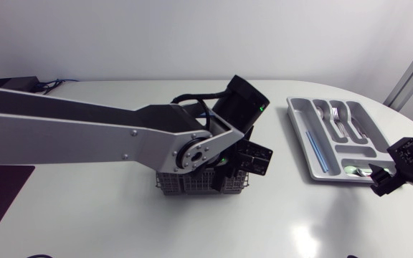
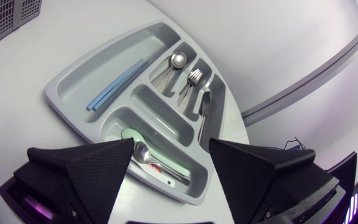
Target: Unload the cutlery basket into the drawer organizer.
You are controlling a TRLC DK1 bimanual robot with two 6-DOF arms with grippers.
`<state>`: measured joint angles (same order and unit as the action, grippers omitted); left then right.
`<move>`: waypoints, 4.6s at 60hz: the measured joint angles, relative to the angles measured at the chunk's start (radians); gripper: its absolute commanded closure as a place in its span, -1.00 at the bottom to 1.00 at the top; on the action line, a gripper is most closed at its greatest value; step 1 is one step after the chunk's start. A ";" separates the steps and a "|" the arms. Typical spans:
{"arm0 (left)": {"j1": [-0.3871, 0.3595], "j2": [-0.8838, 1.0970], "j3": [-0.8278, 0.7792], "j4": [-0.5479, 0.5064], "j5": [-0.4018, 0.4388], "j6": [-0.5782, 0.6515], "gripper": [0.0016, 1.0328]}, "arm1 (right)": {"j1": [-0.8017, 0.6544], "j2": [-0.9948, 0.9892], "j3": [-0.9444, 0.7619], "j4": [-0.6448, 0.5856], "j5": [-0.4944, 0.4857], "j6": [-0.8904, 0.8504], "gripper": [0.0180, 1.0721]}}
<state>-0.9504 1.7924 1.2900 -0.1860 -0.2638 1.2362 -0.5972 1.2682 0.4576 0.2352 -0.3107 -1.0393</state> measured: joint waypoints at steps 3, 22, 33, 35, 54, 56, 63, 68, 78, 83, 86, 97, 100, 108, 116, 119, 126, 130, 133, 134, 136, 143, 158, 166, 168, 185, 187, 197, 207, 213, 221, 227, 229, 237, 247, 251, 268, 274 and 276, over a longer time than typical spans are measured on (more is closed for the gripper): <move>0.000 0.015 0.008 0.000 0.000 0.019 0.18 | 0.003 -0.021 -0.001 -0.006 -0.003 0.000 -0.66; 0.008 0.079 0.047 -0.004 -0.037 0.104 0.33 | 0.021 -0.076 -0.021 -0.038 -0.015 0.000 -0.65; 0.026 0.088 0.065 -0.014 -0.044 0.135 0.51 | 0.021 -0.076 -0.034 -0.046 -0.027 0.000 -0.66; 0.030 0.089 0.068 -0.016 -0.050 0.140 0.54 | 0.022 -0.076 -0.034 -0.046 -0.027 0.000 -0.66; 0.040 0.089 0.089 -0.057 -0.056 0.156 0.78 | 0.034 -0.076 -0.048 -0.045 -0.029 0.000 -0.65; 0.040 0.089 0.092 -0.058 -0.056 0.156 0.77 | 0.034 -0.076 -0.048 -0.045 -0.029 0.000 -0.65; 0.039 0.094 0.100 -0.061 -0.056 0.156 0.77 | 0.034 -0.076 -0.048 -0.045 -0.029 0.000 -0.65; 0.039 0.094 0.100 -0.060 -0.056 0.156 0.76 | 0.034 -0.076 -0.048 -0.045 -0.029 0.000 -0.66; 0.038 0.095 0.100 -0.060 -0.056 0.156 0.53 | 0.034 -0.076 -0.048 -0.045 -0.029 0.000 -0.65; 0.038 0.100 0.100 -0.058 -0.056 0.156 0.36 | 0.034 -0.076 -0.049 -0.045 -0.029 0.000 -0.65; 0.038 0.103 0.100 -0.056 -0.056 0.156 0.34 | 0.035 -0.076 -0.050 -0.045 -0.029 0.000 -0.65; 0.037 0.115 0.100 -0.047 -0.056 0.156 0.39 | 0.035 -0.075 -0.053 -0.045 -0.029 0.000 -0.65; 0.035 0.120 0.100 -0.045 -0.056 0.157 0.48 | 0.035 -0.075 -0.053 -0.045 -0.029 0.000 -0.65; 0.028 0.122 0.100 -0.042 -0.056 0.157 0.61 | 0.035 -0.075 -0.054 -0.045 -0.029 0.000 -0.66; 0.024 0.122 0.100 -0.038 -0.056 0.156 0.69 | 0.035 -0.075 -0.054 -0.045 -0.029 0.000 -0.65; 0.024 0.122 0.097 -0.033 -0.056 0.157 0.73 | 0.035 -0.075 -0.054 -0.045 -0.029 0.000 -0.65; 0.023 0.118 0.091 -0.029 -0.058 0.161 0.89 | 0.035 -0.075 -0.054 -0.045 -0.029 0.000 -0.66; 0.023 0.105 0.080 -0.034 -0.060 0.169 0.89 | 0.035 -0.075 -0.054 -0.045 -0.029 0.000 -0.66; 0.020 0.097 0.072 -0.034 -0.060 0.175 0.89 | 0.035 -0.075 -0.054 -0.044 -0.029 -0.001 -0.66; 0.018 0.093 0.069 -0.034 -0.060 0.175 0.92 | 0.035 -0.075 -0.054 -0.044 -0.029 0.000 -0.66; 0.014 0.089 0.064 -0.034 -0.060 0.175 0.94 | 0.035 -0.075 -0.054 -0.044 -0.029 0.000 -0.66; 0.005 0.072 0.043 -0.033 -0.060 0.175 0.94 | 0.035 -0.075 -0.054 -0.044 -0.029 -0.001 -0.66; -0.011 0.021 0.008 -0.030 -0.053 0.175 0.94 | 0.047 -0.101 -0.084 -0.039 -0.029 0.000 -0.66; -0.027 -0.044 -0.010 -0.030 -0.057 0.180 0.94 | 0.064 -0.137 -0.099 -0.049 -0.029 0.000 -0.66; -0.029 -0.069 -0.015 -0.029 -0.061 0.183 0.94 | 0.069 -0.146 -0.103 -0.057 -0.028 0.000 -0.66; -0.053 -0.254 -0.035 -0.027 -0.100 0.175 0.94 | 0.139 -0.240 -0.110 -0.131 -0.026 0.068 -0.65; -0.058 -0.275 -0.035 -0.029 -0.106 0.162 0.94 | 0.153 -0.260 -0.110 -0.151 -0.025 0.080 -0.65; -0.090 -0.327 -0.030 -0.035 -0.131 0.047 0.94 | 0.267 -0.380 -0.109 -0.258 0.003 0.166 -0.65; -0.095 -0.318 0.015 -0.108 -0.143 -0.136 0.94 | 0.431 -0.478 -0.070 -0.400 0.024 0.288 -0.65; -0.095 -0.272 0.071 -0.175 -0.150 -0.283 0.94 | 0.557 -0.525 -0.031 -0.452 0.063 0.387 -0.65; -0.095 -0.203 0.124 -0.243 -0.149 -0.462 0.94 | 0.713 -0.557 0.006 -0.489 0.104 0.498 -0.65; -0.095 -0.159 0.175 -0.297 -0.137 -0.574 0.94 | 0.806 -0.563 0.020 -0.497 0.131 0.558 -0.65; -0.095 -0.147 0.196 -0.322 -0.129 -0.613 0.94 | 0.834 -0.563 0.024 -0.498 0.142 0.575 -0.65; -0.089 -0.106 0.293 -0.402 -0.072 -0.756 0.94 | 0.919 -0.565 0.027 -0.498 0.153 0.621 -0.59; -0.063 -0.045 0.425 -0.523 0.034 -0.923 0.94 | 1.005 -0.569 0.027 -0.489 0.196 0.651 -0.45; -0.048 -0.007 0.489 -0.587 0.095 -0.997 0.94 | 1.062 -0.569 0.027 -0.463 0.253 0.652 -0.27; 0.003 0.047 0.565 -0.663 0.267 -1.148 0.94 | 1.181 -0.562 0.025 -0.361 0.395 0.650 0.22; 0.021 0.053 0.580 -0.676 0.295 -1.164 0.94 | 1.196 -0.533 0.025 -0.350 0.413 0.645 0.46; 0.025 0.053 0.583 -0.678 0.300 -1.166 0.94 | 1.199 -0.526 0.025 -0.343 0.418 0.642 0.49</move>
<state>-0.9253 1.8450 1.8729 -0.8639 0.0364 0.0704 0.6014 0.7425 0.4824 -0.1074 0.1070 -0.3973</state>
